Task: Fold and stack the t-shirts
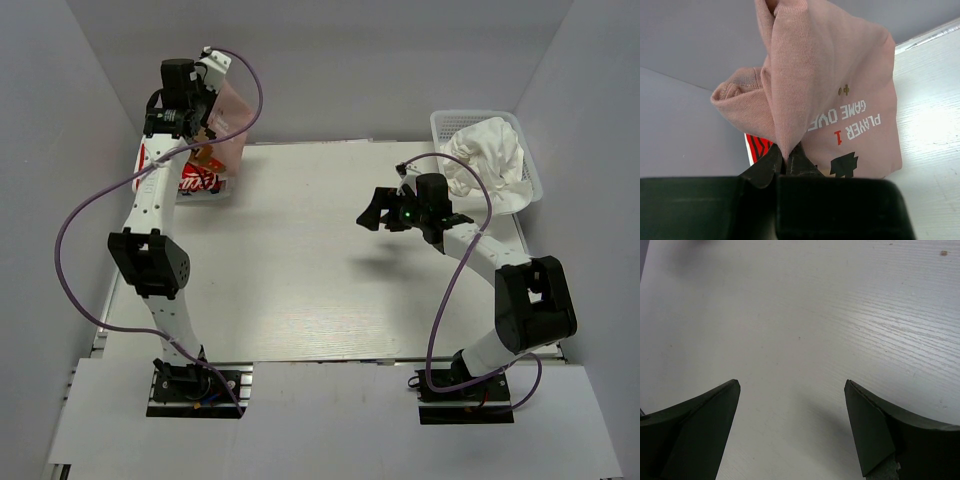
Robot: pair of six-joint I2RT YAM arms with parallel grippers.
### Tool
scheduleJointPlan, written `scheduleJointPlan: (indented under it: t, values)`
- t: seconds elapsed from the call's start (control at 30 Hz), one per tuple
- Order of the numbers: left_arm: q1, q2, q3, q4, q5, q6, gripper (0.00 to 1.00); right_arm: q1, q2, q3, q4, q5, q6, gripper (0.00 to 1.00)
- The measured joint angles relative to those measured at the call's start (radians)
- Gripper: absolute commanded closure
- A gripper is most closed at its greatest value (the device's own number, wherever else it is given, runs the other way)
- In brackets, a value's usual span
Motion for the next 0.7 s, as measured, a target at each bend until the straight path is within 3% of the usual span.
scheduleJointPlan:
  t: [0.33, 0.7]
  values:
    - [0.063, 0.016, -0.010, 0.030, 0.011, -0.011, 1.00, 0.000, 0.018, 0.001, 0.002, 0.006, 0.000, 0.09]
    - [0.176, 0.162, -0.010, 0.072, 0.038, -0.055, 1.00, 0.002, 0.084, 0.066, -0.021, 0.016, 0.000, 0.09]
